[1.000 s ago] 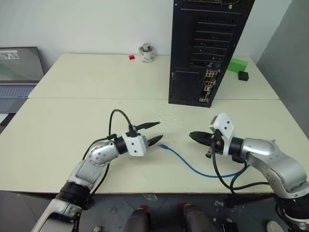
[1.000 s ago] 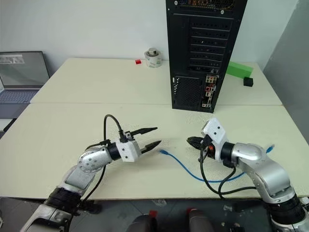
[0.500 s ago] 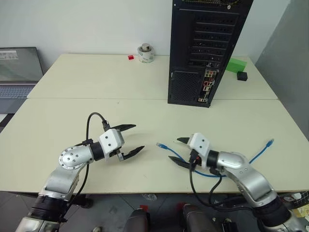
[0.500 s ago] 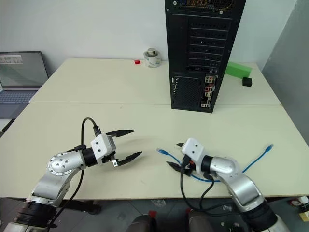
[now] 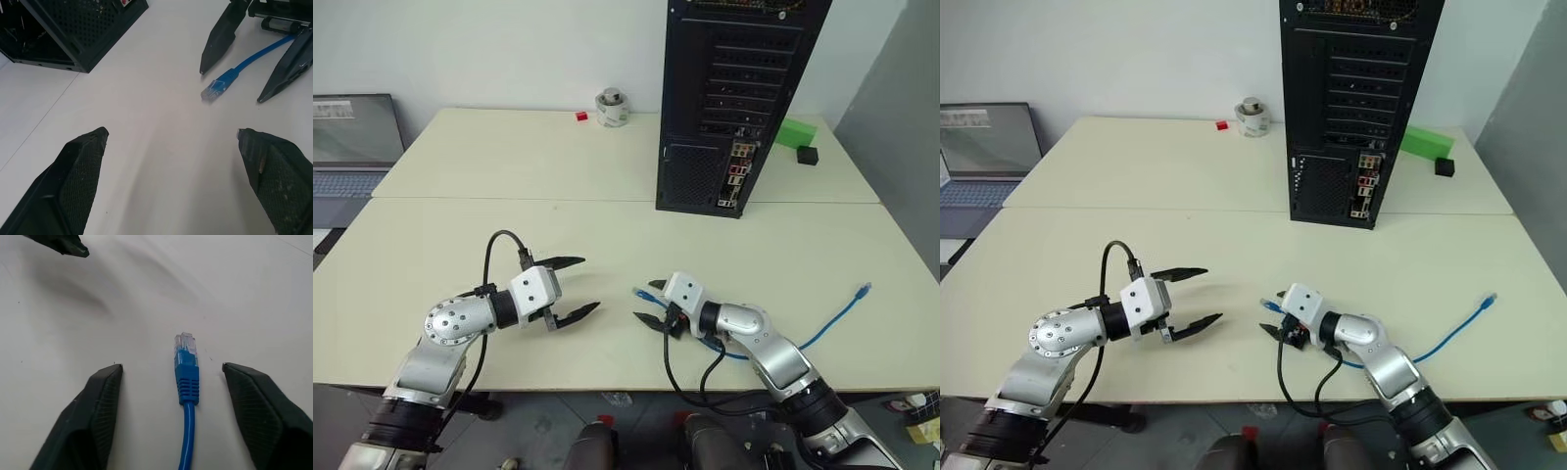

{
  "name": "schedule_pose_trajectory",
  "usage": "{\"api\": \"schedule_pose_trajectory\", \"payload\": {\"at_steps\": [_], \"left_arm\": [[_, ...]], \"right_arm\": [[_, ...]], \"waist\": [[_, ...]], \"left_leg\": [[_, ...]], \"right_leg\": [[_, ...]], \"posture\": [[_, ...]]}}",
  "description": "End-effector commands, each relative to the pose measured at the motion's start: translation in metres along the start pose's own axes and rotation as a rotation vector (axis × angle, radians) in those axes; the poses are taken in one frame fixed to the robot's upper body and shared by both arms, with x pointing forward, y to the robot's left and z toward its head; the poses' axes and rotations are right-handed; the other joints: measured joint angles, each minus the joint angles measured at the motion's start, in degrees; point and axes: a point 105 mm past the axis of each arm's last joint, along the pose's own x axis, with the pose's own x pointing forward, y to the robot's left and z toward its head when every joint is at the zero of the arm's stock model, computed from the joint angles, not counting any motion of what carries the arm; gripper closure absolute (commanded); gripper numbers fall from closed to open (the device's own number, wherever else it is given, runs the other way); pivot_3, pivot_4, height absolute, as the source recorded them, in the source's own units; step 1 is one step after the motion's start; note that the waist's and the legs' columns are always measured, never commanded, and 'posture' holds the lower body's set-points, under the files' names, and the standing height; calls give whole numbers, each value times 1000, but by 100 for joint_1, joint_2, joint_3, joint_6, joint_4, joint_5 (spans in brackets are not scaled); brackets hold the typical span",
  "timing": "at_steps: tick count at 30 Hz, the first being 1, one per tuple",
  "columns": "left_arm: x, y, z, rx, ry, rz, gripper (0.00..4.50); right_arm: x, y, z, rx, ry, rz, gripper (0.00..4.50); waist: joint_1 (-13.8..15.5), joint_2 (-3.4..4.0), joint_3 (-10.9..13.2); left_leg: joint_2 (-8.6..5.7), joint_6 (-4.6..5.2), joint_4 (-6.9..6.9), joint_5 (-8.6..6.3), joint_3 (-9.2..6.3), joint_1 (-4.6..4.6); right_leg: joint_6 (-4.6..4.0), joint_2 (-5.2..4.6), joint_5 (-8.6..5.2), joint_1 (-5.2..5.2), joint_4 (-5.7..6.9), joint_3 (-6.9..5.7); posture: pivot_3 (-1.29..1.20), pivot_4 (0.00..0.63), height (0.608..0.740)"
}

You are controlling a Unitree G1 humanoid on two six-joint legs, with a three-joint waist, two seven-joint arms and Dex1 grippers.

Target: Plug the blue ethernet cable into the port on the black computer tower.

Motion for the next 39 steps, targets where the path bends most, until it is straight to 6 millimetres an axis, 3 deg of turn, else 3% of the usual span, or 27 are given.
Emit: {"api": "schedule_pose_trajectory", "payload": {"at_steps": [1, 10, 23, 33, 39], "left_arm": [[4, 6, 4, 6, -14, 3, 0], [24, -2, 8, -33, -49, -69, 0], [59, -18, 21, -65, -88, -290, 0], [68, -25, 29, -58, -124, -383, 0], [69, -32, 30, -53, -136, -424, 1203]], "right_arm": [[-11, -9, -12, -11, 67, -24, 1981], [-14, -16, -10, -26, 108, -52, 4347], [-34, -7, 31, -172, 72, 104, 4409], [-40, -2, 36, -176, 76, 156, 4411], [-41, -2, 38, -176, 71, 163, 4422]], "waist": [[5, 0, 0], [3, 0, 0], [-16, -1, 0], [-10, -1, 0], [-12, -1, 0]], "left_leg": [[-1, 0, 0, 0, -1, 0], [-1, 0, 1, 0, -2, 0], [0, 0, 2, 0, -2, -2], [-1, 0, 3, 0, -5, -4], [0, 0, 3, 0, -4, -4]], "right_leg": [[0, 0, 0, 0, 0, -1], [0, 0, 0, 1, 1, -1], [0, 4, 0, -1, 2, -1], [0, 5, 0, -1, 2, -2], [0, 5, 0, -1, 2, -1]], "posture": [[0, 150, 740], [0, 150, 740], [0, 150, 740], [0, 150, 740], [0, 150, 740]]}}
